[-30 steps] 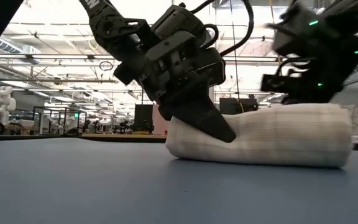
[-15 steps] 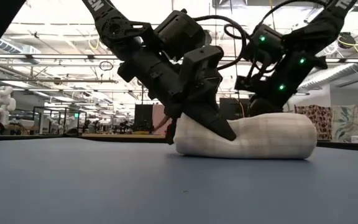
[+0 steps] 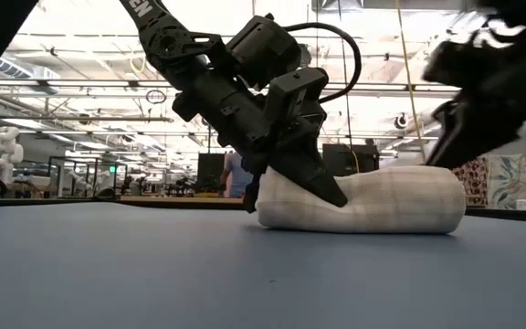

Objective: Roll towel
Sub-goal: Roll the white towel

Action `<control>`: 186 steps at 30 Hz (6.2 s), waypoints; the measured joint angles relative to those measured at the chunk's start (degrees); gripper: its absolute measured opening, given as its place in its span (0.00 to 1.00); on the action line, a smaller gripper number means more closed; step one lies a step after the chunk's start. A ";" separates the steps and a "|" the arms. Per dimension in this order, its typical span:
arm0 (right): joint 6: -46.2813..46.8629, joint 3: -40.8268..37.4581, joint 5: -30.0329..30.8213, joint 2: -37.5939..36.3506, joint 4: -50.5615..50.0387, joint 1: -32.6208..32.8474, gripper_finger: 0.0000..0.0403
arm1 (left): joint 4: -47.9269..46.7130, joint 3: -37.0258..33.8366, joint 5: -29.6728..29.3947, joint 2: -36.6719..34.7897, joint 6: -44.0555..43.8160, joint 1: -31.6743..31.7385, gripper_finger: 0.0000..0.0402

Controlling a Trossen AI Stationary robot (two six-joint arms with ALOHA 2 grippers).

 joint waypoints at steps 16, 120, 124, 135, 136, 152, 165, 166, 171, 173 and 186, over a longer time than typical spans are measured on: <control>-8.35 -2.01 -8.23 -0.62 11.36 -7.93 0.30 | 1.20 -0.01 -1.44 0.07 -0.02 -1.90 0.21; 14.05 -1.34 -26.57 25.23 40.06 -10.10 0.23 | -10.97 0.26 -39.42 -2.22 35.32 -14.42 0.62; 12.40 -1.37 -26.28 23.64 39.97 -9.78 0.29 | -12.04 0.29 -33.85 -2.86 33.02 -12.03 0.49; -4.36 -1.47 -18.87 9.81 26.85 -5.86 0.63 | -13.35 0.27 -16.58 -2.95 28.24 -6.00 0.24; -6.15 -1.46 -16.11 8.75 26.21 -4.41 0.65 | -13.39 0.26 -15.16 -3.07 28.08 -5.49 0.24; -14.49 -1.27 12.92 22.26 38.10 6.86 0.72 | -14.08 0.16 1.92 -3.18 20.52 2.13 0.25; 2.00 -1.03 9.05 28.86 38.16 2.05 0.71 | -13.19 0.00 1.49 -3.17 20.74 2.04 0.25; 2.72 -1.03 8.99 28.86 38.10 2.03 0.71 | -12.86 -0.02 1.46 -3.15 20.74 1.97 0.25; 4.52 -1.12 6.35 28.84 37.47 1.22 0.67 | -12.59 -0.09 -0.35 -4.84 22.06 1.58 0.35; 5.89 -1.12 4.32 28.82 37.51 0.38 0.63 | -13.88 -0.17 -1.33 -6.38 23.12 1.60 0.41; 11.32 -1.05 -9.51 28.77 41.80 -4.58 0.44 | -16.91 -0.21 -19.23 -14.95 35.67 -6.29 0.71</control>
